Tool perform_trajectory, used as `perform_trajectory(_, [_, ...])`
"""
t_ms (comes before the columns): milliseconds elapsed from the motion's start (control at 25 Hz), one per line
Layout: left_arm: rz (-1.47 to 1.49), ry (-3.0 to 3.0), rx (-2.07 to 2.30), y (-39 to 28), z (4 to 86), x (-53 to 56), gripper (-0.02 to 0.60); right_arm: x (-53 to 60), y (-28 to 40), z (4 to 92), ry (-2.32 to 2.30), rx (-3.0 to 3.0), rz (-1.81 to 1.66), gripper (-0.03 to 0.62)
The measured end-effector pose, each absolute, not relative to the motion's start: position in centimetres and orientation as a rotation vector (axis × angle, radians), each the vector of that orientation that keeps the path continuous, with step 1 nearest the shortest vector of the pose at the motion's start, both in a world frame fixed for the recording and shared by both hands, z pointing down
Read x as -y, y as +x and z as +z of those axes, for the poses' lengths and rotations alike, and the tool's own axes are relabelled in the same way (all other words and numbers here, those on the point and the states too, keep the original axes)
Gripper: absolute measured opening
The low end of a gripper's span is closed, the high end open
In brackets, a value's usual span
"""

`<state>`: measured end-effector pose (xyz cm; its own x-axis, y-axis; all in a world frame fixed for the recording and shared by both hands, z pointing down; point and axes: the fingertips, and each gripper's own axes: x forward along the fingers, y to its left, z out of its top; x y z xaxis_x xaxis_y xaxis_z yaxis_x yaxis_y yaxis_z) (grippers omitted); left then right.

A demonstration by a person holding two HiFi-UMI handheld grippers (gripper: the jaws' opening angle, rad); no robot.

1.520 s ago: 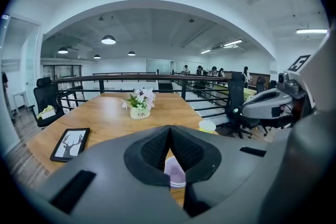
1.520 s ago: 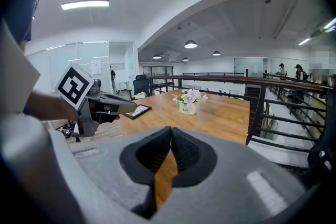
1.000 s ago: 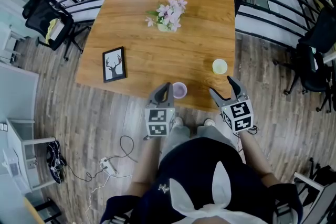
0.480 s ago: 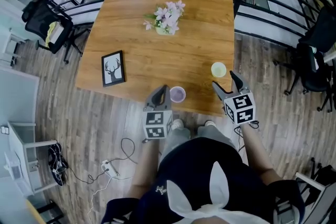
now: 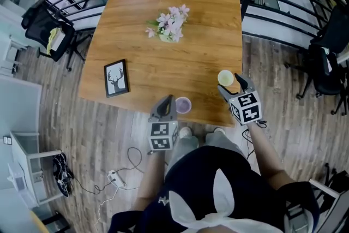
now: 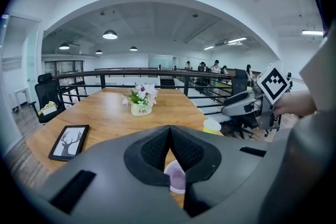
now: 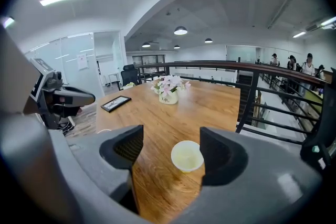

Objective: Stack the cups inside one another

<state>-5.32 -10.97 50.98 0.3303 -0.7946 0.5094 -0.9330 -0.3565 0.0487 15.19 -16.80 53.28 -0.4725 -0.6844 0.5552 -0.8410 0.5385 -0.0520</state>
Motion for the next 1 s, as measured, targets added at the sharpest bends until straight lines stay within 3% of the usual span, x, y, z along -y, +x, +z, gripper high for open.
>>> perform_trajectory(880, [0.594, 2.185, 1.550, -4.8, 53.4, 11.3, 0.017, 20.4, 16.0, 62.3, 1.090, 2.135, 0.498, 0.336])
perform_trajectory(1000, [0.607, 2.157, 1.563, -5.0, 53.6, 11.1, 0.017, 20.6, 16.1, 63.4, 1.083, 2.103, 0.501, 0.374])
